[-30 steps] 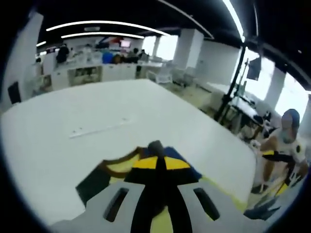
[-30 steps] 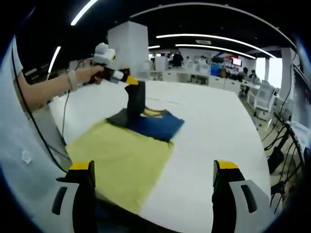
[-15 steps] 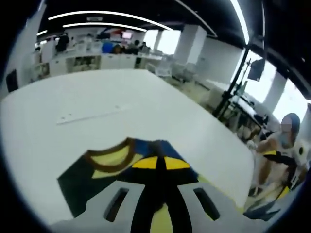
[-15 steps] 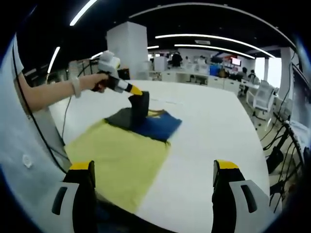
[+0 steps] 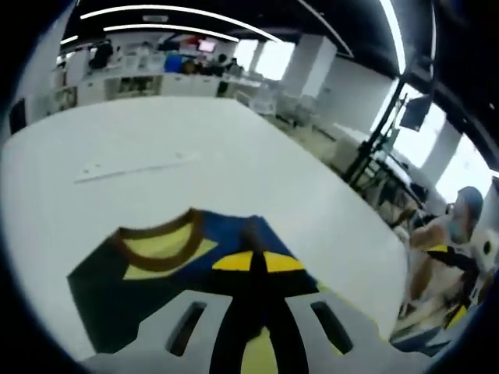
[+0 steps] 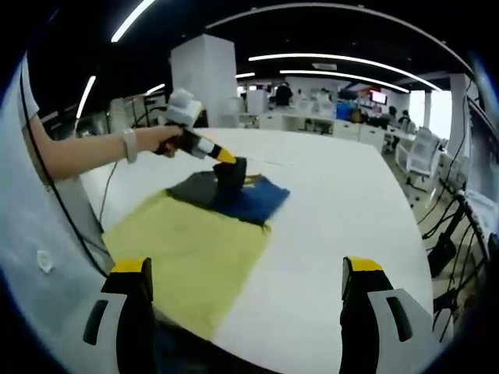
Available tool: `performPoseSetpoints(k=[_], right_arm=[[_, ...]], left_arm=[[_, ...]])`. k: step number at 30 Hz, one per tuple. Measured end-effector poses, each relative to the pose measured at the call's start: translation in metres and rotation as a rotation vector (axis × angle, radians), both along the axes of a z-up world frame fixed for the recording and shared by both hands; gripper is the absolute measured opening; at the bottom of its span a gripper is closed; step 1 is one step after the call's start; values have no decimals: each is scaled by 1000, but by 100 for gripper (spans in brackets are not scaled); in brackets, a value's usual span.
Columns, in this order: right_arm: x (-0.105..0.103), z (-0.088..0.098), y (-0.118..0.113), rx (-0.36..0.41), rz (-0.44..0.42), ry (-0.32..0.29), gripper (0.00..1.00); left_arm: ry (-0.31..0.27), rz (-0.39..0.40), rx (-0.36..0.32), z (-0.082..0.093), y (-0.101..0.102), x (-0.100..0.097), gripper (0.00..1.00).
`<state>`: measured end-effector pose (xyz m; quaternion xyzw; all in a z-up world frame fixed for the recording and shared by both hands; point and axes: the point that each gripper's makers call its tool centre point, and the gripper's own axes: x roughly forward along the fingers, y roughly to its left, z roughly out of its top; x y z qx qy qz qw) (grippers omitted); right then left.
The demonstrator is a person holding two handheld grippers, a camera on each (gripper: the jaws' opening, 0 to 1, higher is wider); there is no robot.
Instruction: Fold the garment on the visible template until the final outline fits inside the template.
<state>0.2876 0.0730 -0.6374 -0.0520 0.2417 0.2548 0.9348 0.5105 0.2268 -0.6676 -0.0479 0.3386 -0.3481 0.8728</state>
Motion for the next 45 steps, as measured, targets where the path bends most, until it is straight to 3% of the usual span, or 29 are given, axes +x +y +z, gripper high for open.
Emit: performPoseSetpoints(k=[22,32,35,37,45], right_arm=[[2,-4,-7,10,0,11,100],[8,-2,-11,21,-6,2,100],[10,-2,-11,21,-3,1,100],[11,-2,-12,25,-5,0,100],[14,-4,-15,27,-12,3,100]], left_arm=[[107,-16,7,-34,-28,-4,0],[143,-7,27,-45,-30,2,0],[131,-23,46,-49,-31,3,0],[160,-48,37,-51,-35,-1,0],[169,-77,17,-54,-49,-3,4]])
